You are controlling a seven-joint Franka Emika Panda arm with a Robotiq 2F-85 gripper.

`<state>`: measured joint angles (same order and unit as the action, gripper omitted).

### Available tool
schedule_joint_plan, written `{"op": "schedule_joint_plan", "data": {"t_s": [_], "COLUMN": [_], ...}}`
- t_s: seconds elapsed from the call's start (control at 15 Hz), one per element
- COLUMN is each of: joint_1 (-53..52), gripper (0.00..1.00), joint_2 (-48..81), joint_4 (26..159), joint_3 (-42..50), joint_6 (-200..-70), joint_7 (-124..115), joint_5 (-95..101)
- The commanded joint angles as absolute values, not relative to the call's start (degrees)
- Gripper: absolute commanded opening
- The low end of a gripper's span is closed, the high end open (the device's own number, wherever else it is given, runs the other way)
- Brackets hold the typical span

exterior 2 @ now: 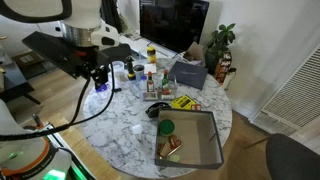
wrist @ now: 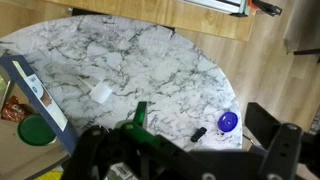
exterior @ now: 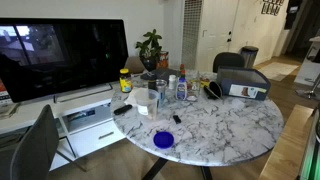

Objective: Pick up the torchlight and lay it vertically on the table

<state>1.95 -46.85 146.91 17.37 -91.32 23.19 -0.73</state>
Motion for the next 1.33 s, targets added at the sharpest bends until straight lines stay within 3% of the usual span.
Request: {"op": "schedule_joint_plan", "data": {"t_s": [0.0,0.4,0.87,1.27], "joint_1": [2.61,2.01,-11.69,-15.71], "gripper": [1.00,1.00,1.00,1.00], "joint_2": [-46.66,-45.77,-30.63,-15.52], "joint_4": [146.83,145.68,128.75,117.16], "joint_3": [16.85,16.40,6.84,0.61], "joint_6": [-91.24,-92.04,-99.14,-106.09], "joint_7": [23.57,23.97,31.03,40.63], "joint_5": [-1.08,-0.71,-5.16,-5.11]}}
